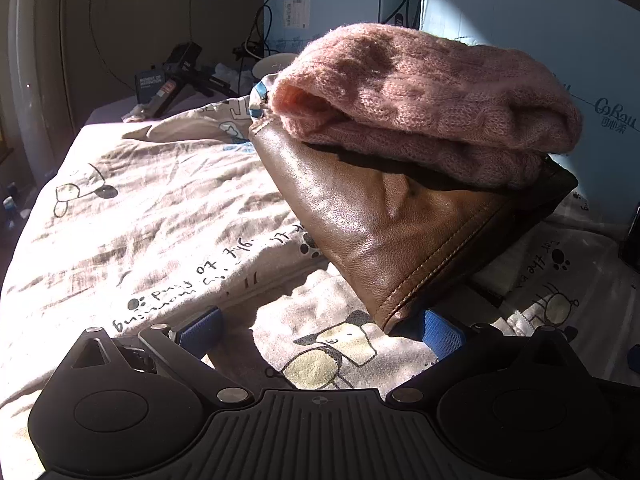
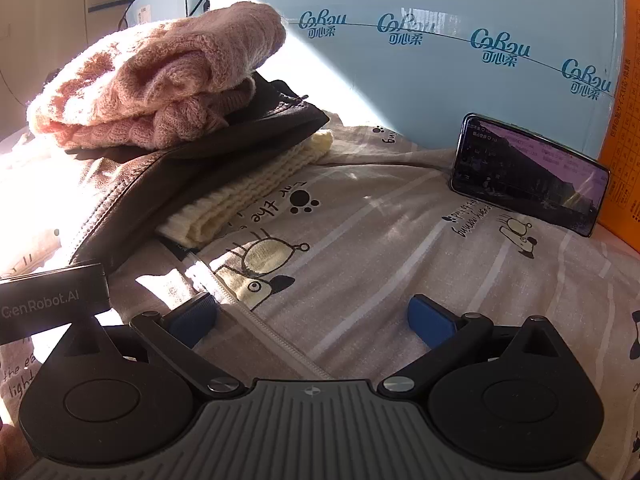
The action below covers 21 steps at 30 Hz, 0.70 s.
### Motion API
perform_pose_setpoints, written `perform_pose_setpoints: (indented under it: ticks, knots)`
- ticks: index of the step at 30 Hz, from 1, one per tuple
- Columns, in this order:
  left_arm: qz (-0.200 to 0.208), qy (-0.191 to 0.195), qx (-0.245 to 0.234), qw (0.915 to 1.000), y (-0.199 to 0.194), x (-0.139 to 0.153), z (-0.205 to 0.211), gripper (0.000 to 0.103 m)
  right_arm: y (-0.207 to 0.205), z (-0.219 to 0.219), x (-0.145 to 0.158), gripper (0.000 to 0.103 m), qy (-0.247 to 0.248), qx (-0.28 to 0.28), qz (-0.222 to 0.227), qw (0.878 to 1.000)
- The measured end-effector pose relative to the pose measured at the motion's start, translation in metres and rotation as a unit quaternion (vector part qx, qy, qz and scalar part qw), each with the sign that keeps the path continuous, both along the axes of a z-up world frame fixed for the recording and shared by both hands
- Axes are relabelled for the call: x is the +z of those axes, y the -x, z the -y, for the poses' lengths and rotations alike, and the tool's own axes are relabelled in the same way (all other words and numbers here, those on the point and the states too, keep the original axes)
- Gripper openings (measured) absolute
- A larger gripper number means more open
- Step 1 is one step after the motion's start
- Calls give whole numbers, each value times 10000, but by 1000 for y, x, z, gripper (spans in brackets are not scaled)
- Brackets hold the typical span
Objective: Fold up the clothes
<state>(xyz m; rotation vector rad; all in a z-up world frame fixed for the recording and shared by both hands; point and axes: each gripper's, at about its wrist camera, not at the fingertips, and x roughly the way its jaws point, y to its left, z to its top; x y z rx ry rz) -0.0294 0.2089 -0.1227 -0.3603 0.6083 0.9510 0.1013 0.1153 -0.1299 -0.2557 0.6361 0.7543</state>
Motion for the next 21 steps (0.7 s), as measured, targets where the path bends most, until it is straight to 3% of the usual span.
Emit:
perform_pose_setpoints:
  ticks: [21]
  knots:
    - [-57, -20, 61, 10000, -1, -2, 0, 103, 0, 0, 0, 103, 20, 1, 18, 10000]
